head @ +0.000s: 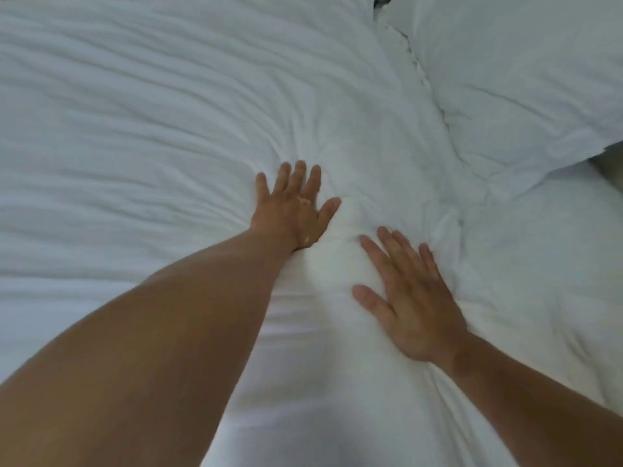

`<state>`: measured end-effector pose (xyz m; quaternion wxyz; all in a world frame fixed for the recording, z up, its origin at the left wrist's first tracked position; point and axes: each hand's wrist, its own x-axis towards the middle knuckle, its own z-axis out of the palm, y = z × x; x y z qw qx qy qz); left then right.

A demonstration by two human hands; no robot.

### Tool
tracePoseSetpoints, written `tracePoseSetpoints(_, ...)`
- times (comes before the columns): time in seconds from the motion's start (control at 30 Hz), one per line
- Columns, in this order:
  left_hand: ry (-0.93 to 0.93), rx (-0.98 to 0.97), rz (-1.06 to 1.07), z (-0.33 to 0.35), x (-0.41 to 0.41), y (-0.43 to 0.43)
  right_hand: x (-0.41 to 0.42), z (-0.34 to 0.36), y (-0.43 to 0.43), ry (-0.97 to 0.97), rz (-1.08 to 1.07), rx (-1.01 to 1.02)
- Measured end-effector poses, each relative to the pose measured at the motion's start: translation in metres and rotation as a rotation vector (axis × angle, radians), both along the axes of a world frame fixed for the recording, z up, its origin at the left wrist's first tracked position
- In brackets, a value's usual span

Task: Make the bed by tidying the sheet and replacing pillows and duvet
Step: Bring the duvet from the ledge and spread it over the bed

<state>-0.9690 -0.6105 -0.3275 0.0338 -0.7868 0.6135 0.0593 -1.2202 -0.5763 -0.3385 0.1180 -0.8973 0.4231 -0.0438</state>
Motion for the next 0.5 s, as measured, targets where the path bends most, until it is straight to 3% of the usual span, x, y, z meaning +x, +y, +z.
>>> tracePoseSetpoints(0.13,0.160,0.091,-0.056,0.018,-0.038,0.078,-0.014,0.000,0.006,0.018,0.072,0.036)
tracePoseSetpoints(0.3,0.180,0.063,-0.180,0.023,-0.108,0.222,-0.082,0.027,0.053,0.318,-0.191,0.075)
tracePoseSetpoints(0.4,0.184,0.092,-0.307,0.033,-0.154,0.304,-0.092,0.080,0.114,0.470,-0.327,0.125)
tracePoseSetpoints(0.5,0.192,0.147,-0.448,0.044,-0.182,0.382,-0.076,0.103,0.220,0.224,-0.209,0.107)
